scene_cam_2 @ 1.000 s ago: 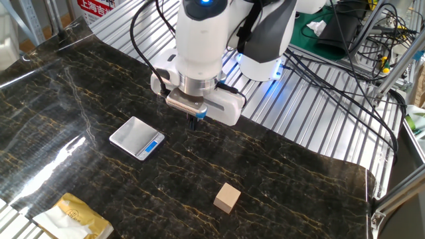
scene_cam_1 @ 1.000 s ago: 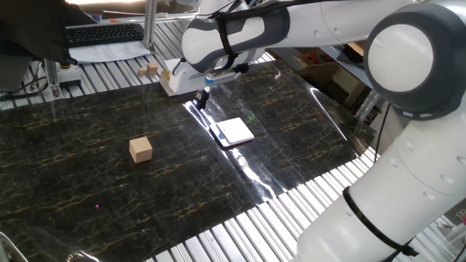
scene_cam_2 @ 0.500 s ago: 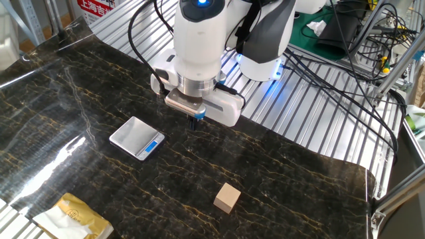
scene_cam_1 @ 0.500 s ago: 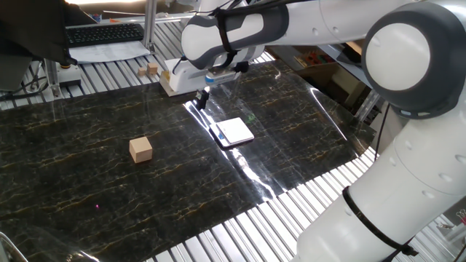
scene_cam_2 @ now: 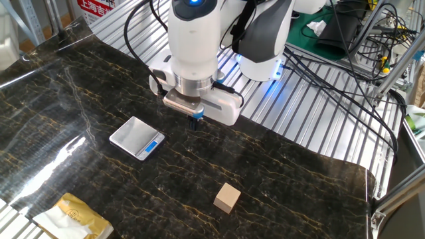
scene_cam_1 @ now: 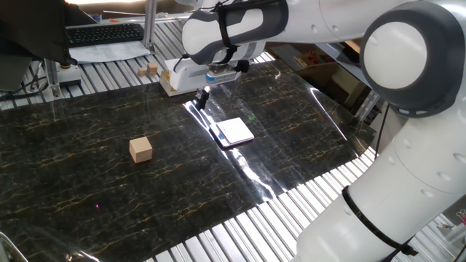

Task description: Place the block on the scale

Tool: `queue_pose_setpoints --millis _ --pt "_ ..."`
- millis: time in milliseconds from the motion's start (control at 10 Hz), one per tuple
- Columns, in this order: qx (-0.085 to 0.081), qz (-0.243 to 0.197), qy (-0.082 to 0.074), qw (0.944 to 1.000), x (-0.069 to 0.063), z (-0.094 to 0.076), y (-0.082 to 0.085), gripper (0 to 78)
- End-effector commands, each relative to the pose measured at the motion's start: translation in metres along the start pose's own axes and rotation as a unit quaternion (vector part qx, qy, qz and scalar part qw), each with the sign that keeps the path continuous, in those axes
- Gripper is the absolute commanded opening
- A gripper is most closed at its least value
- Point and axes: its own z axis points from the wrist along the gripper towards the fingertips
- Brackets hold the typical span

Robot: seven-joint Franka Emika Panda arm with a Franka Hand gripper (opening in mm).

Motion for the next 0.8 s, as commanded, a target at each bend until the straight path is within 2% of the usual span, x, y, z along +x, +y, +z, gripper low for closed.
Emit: queue_pose_setpoints --millis 100,200,400,600,800 --pt "0.003 0.018 -0.009 0.9998 -0.0006 -0.0011 -0.0001 0.0" --pt "0.004 0.035 -0.022 0.9991 -0.0006 -0.0011 -0.0001 0.0" --pt "0.019 0.021 -0.02 0.9994 -0.0006 -0.0011 -0.0001 0.0" --pt "0.026 0.013 -0.01 0.9995 -0.0006 -0.0011 -0.0001 0.0" --pt "0.025 0.013 -0.009 0.9996 -0.0006 -0.0011 -0.0001 0.0"
